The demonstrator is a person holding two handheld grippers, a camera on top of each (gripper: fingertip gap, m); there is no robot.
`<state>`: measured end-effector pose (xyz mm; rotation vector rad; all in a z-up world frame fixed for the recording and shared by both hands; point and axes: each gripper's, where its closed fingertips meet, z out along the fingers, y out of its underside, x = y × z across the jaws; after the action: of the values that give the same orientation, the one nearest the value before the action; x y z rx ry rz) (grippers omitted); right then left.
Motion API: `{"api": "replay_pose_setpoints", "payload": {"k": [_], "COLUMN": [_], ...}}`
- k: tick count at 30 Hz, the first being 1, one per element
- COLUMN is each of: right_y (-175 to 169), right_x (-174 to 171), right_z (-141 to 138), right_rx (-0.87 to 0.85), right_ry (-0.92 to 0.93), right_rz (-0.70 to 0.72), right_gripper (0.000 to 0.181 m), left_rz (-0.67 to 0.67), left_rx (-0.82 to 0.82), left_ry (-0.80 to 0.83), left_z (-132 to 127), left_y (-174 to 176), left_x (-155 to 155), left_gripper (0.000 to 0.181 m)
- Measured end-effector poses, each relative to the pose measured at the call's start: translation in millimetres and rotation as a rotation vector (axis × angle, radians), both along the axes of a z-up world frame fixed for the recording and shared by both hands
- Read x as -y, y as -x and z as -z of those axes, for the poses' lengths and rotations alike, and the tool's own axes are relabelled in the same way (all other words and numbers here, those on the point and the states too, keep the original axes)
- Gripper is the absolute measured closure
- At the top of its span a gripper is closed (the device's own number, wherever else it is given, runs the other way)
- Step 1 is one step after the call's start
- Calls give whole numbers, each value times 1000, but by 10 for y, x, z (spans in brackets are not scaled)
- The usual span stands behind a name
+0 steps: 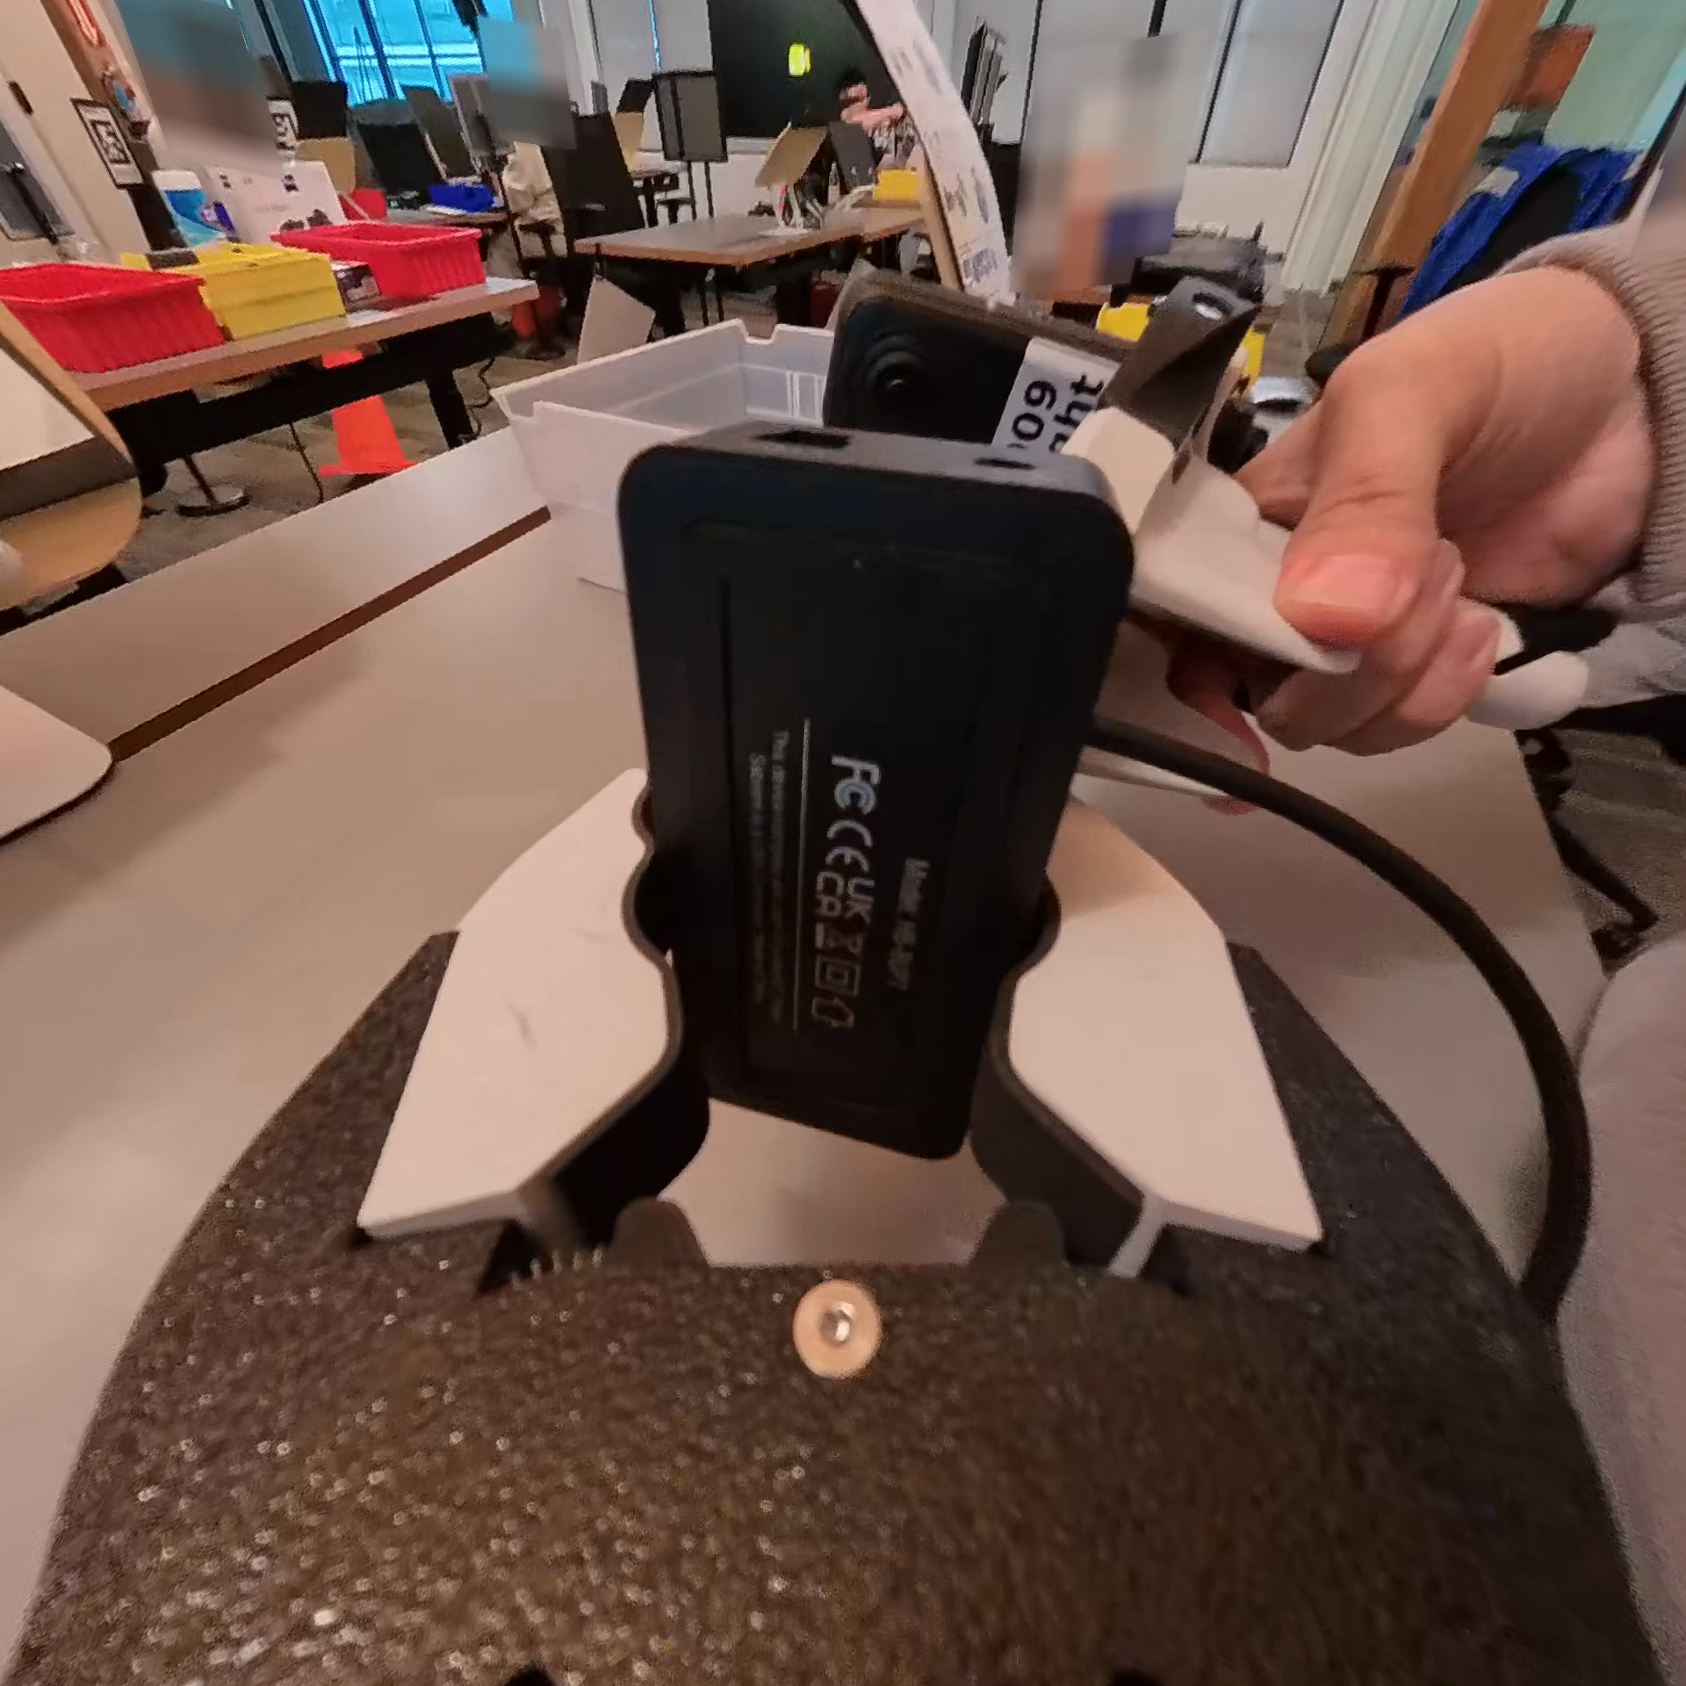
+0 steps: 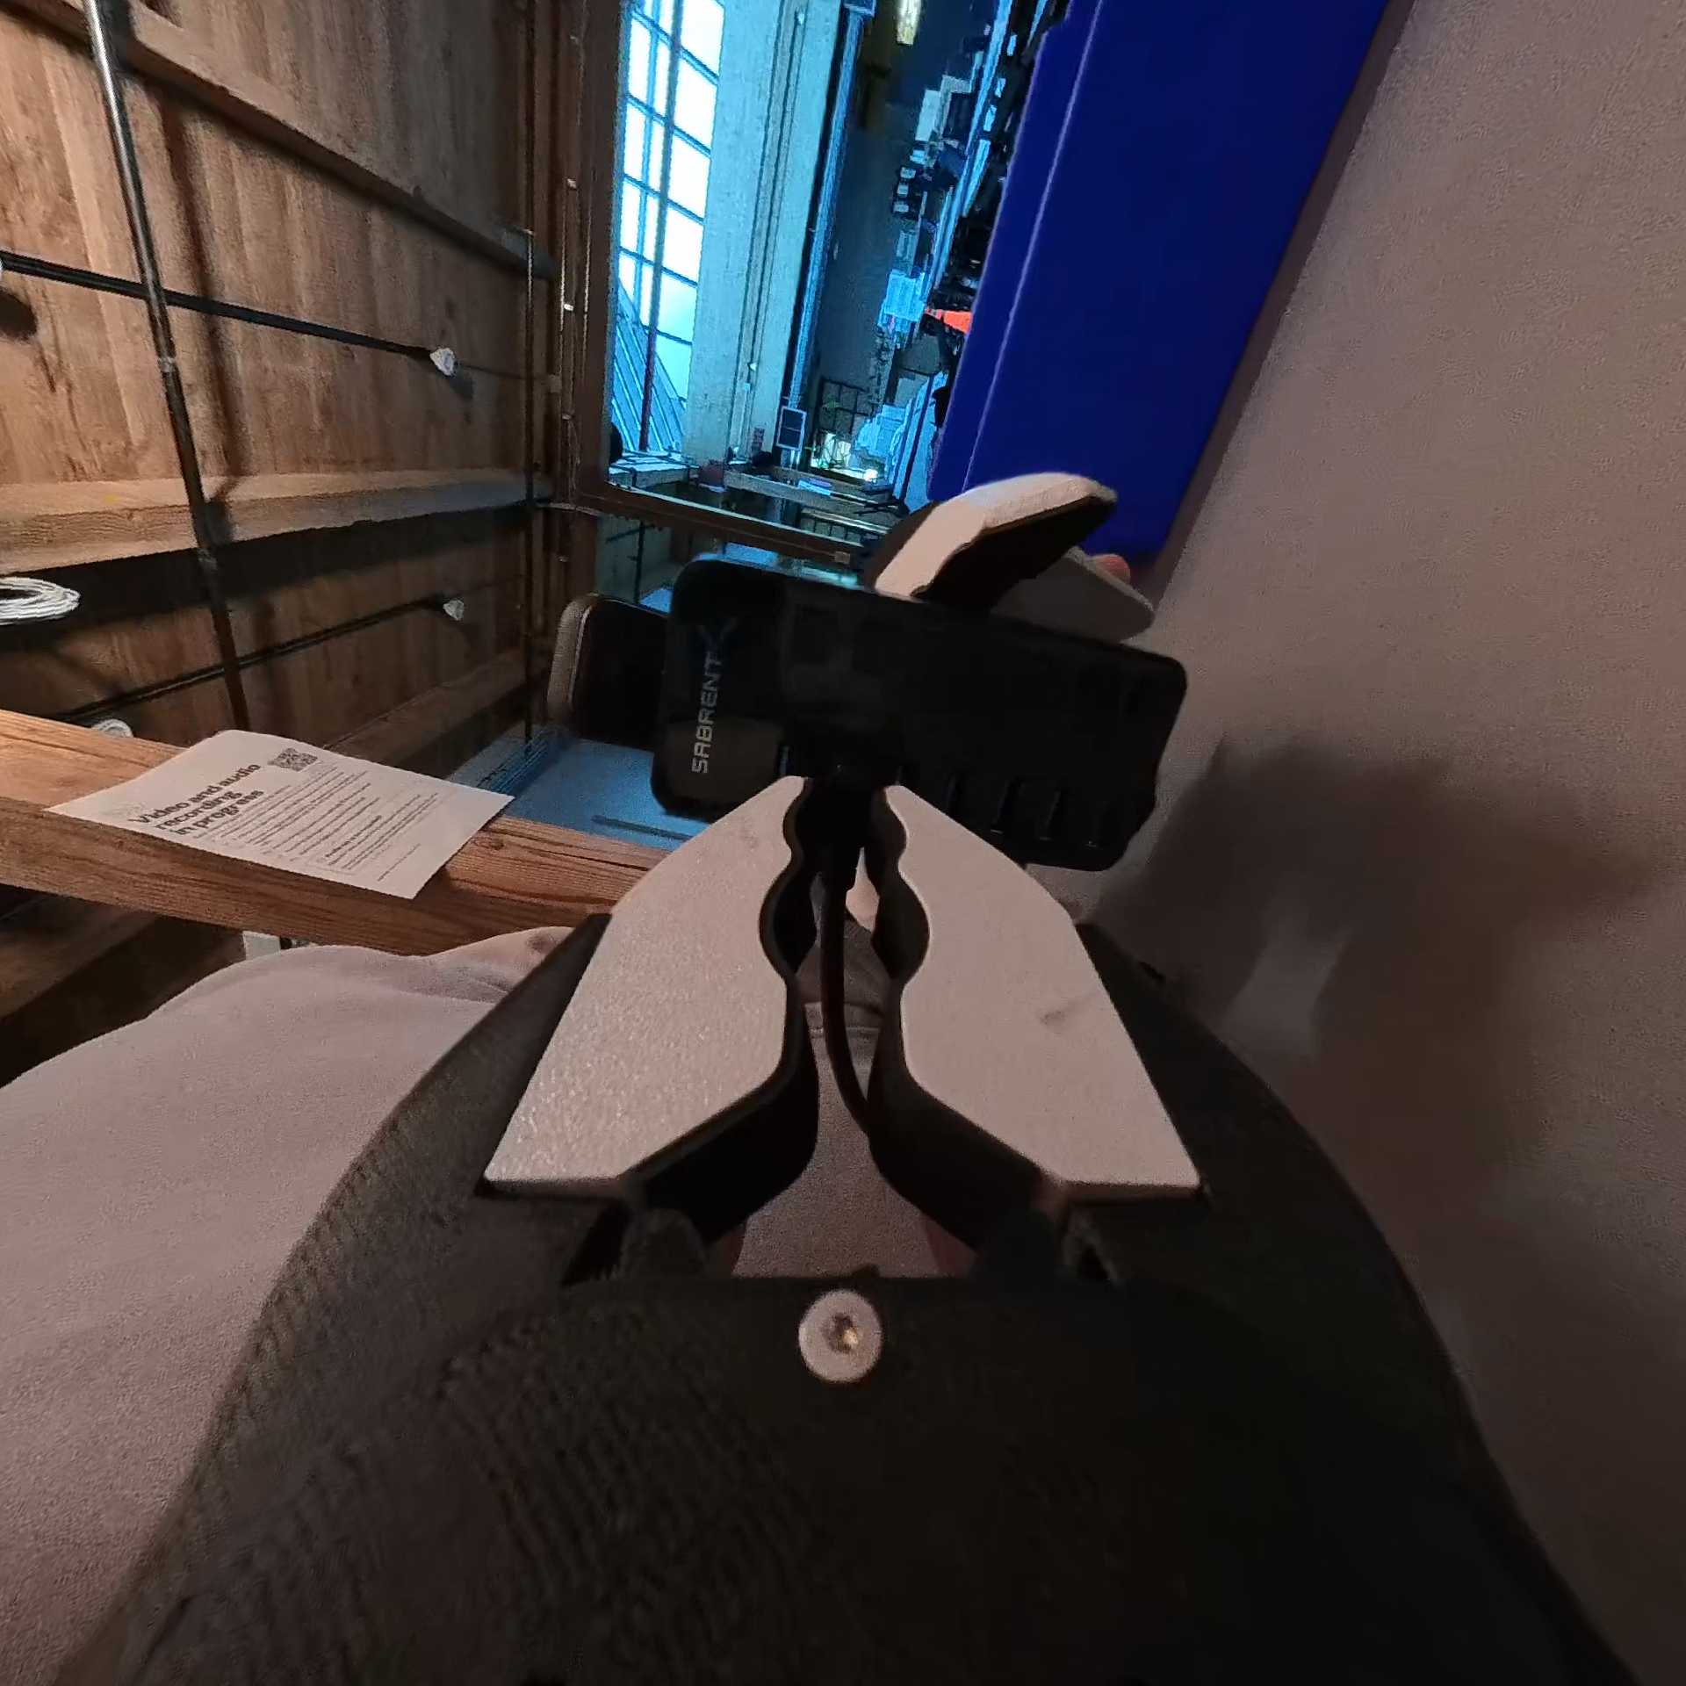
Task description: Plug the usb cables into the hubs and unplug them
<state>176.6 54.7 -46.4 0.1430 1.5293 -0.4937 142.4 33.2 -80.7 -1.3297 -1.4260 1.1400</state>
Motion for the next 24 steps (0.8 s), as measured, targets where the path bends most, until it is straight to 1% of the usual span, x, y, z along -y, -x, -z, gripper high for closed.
{"api": "replay_pose_setpoints", "payload": {"k": [5, 7, 9, 10, 14, 16, 18, 19, 20, 23, 24], "right_y": [-22, -12, -33, -47, -11, 44, 104, 107, 89, 82, 85], "right_x": [-34, -27, -29, -29, 18, 49, 59, 41, 14, -7, -4], "right_z": [-31, -18, 1, -23, -174, -180, -184, -178, -171, -166, -158], "right_rx": [-22, -28, -87, -96, -32, -26, 2, 11, 18, 36, 28], "right_ry": [26, 21, 44, 56, 73, 76, 65, 61, 58, 54, 54], "right_rz": [-30, -43, -58, -61, -22, 11, 27, 19, 4, 7, 13], "right_gripper": [171, 171, 172, 172, 172, 172, 172, 172, 172, 172, 172], "left_rz": [49, 50, 70, 84, 83, 73, 48, 35, 27, 38, 42], "left_rx": [-22, 37, 117, 120, 19, 32, 67, 70, 64, 36, 11], "left_ry": [-6, 16, 43, 48, 47, 83, 130, 127, 121, 117, 88], "left_z": [-46, -1, 53, 29, -235, -247, -228, -234, -240, -261, -296], "left_y": [-18, -10, -34, -51, -100, -139, -181, -186, -185, -182, -175], "left_x": [-46, -47, -55, -61, -60, -43, -18, -10, -4, -22, -33], "left_gripper": [108, 109, 109, 109, 107, 107, 111, 119, 123, 122, 121]}}
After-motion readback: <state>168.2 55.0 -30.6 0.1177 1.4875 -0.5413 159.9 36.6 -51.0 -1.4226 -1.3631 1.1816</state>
